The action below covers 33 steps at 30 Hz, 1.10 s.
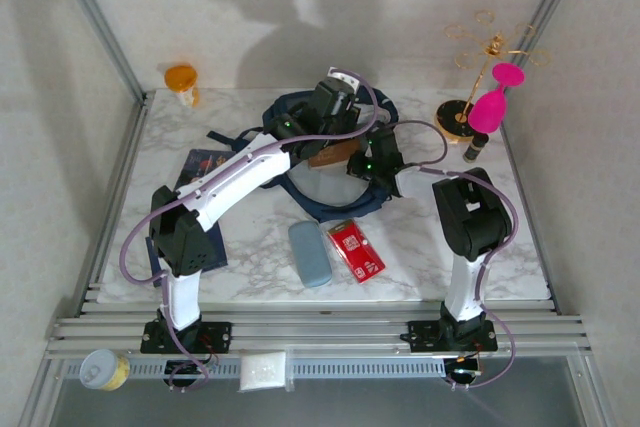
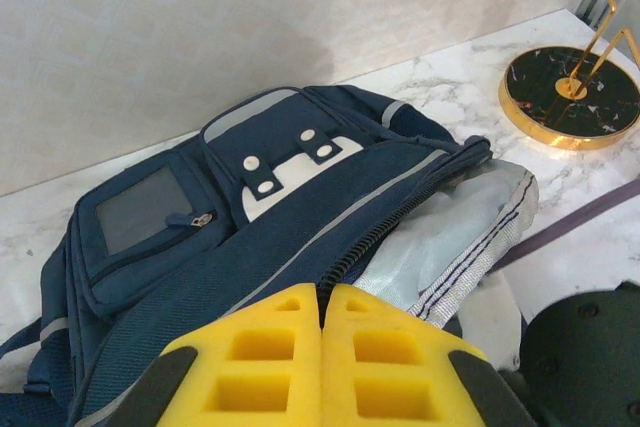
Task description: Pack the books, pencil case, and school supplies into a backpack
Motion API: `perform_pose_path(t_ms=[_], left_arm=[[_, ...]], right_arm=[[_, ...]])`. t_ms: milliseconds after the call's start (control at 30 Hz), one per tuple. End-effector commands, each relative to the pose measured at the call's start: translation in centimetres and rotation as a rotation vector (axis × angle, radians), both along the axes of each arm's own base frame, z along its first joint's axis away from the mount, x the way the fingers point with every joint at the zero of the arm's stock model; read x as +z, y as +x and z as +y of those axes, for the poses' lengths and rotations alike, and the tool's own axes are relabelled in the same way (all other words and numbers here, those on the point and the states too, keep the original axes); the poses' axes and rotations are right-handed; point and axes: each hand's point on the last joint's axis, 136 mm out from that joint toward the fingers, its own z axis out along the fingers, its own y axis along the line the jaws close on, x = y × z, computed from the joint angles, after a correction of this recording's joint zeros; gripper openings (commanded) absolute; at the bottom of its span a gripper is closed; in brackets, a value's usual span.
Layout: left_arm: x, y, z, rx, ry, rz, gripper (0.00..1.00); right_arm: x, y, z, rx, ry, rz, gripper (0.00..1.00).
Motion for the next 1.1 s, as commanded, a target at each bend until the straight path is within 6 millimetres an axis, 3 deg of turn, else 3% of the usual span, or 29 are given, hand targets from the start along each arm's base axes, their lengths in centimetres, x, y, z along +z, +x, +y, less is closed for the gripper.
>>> perform_pose_path(t_ms=[0,100,167,300,400,500,600,633,667,700,767,867,967,1067], left_arm=[[6.6,-0.7,1.2,0.034,-0.109,-0.124,0.00],[6.5,-0.6,1.3,0.040,-0.108,-0.129,0.00],[6.1,-0.3,1.4,0.053,-0.106,-0.122,0.00],[5.3,-0.4,1.4,0.053,-0.110,-0.098,0.00],[3.2,-1.0,0.9,0.023,-0.124,-0.037,0.00],[-0.1,-2.2,0.2,-0.012,-0.162,0.071,0.00],[-2.2,-4.4,-0.3,-0.062,-0.282,0.195,0.00],[-2.5,-5.5,-0.5,-0.100,-0.346,0.224,0.03],[-2.8,-6.6,-0.8,-0.134,-0.389,0.248,0.12],[-3.3,-7.5,-0.4,-0.144,-0.423,0.274,0.21],[-3.2,-9.2,0.7,-0.147,-0.488,0.303,0.28],[-2.4,-11.0,5.0,-0.084,-0.594,0.269,0.43],[-4.6,-11.2,13.1,0.160,-0.599,0.264,0.49],[-8.8,-12.0,23.0,0.512,-0.508,0.278,0.55]], right_arm=[[2.7,3.1,-0.1,-0.041,0.035,-0.137,0.06],[3.0,1.8,0.3,0.007,0.063,-0.142,0.06],[3.9,-0.3,1.0,0.075,0.089,-0.153,0.10],[5.6,-4.8,-0.1,0.115,0.085,-0.143,0.18],[6.2,-7.8,-2.9,0.061,0.008,-0.089,0.24],[7.3,-10.1,-5.7,0.002,-0.047,-0.051,0.36],[9.5,-12.0,-7.0,-0.014,-0.062,-0.050,0.40],[10.7,-12.3,-7.5,-0.026,-0.072,-0.071,0.41],[11.3,-12.6,-7.9,-0.042,-0.086,-0.078,0.42],[12.4,-12.9,-8.5,-0.064,-0.104,-0.097,0.44],[14.1,-13.3,-8.3,-0.040,-0.113,-0.128,0.47],[15.1,-14.0,-5.8,0.068,-0.077,-0.117,0.51],[14.0,-14.7,-1.9,0.177,-0.067,-0.043,0.54],[13.5,-15.9,3.1,0.286,-0.023,-0.040,0.59]])
